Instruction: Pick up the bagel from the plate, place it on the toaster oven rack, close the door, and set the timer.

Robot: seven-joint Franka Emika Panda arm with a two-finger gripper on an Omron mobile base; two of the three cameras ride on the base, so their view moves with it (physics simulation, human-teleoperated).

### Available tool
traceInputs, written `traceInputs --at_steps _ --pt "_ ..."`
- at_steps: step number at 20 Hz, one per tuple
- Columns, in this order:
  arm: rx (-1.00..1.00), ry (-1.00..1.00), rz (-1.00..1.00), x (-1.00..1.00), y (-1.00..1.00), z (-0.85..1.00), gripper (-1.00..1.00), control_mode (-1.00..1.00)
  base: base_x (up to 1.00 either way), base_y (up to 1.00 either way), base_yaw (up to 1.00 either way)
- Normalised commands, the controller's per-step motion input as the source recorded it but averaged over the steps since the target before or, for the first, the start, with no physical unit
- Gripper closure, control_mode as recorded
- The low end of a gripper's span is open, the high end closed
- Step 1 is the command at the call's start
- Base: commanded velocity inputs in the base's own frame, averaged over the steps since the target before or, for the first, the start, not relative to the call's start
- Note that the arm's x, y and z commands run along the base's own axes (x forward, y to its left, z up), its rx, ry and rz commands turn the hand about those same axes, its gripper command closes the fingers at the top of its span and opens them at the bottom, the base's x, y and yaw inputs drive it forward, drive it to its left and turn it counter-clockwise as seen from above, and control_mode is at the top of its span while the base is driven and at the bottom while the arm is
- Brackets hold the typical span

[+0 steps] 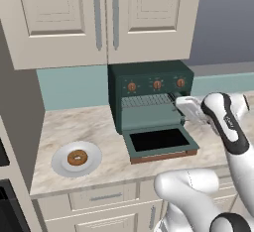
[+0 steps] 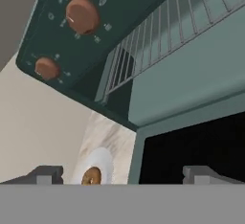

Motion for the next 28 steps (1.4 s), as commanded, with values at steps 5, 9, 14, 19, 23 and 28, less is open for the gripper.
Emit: traceInputs --at_steps 5,9,14,19,23,28 --pt "0.03 -0.02 0.00 0.45 0.00 -0.04 -1.00 -1.00 0.00 0.00 0.00" --pt "0.00 -0.08 0.00 0.48 0.05 -0.02 -1.00 -1.00 0.00 0.00 0.00" --pt "0.00 -0.11 0.00 0.40 0.14 -0.19 -1.00 -1.00 0.00 0.00 0.00" --pt "0.00 -0.15 0.00 0.33 0.14 -0.20 -1.00 -1.00 0.00 0.00 0.00" --pt "0.00 -0.10 0.00 0.34 0.08 -0.13 -1.00 -1.00 0.00 0.00 0.00" --pt "0.00 0.00 0.00 0.34 0.04 -0.16 -1.00 -1.00 0.00 0.00 0.00"
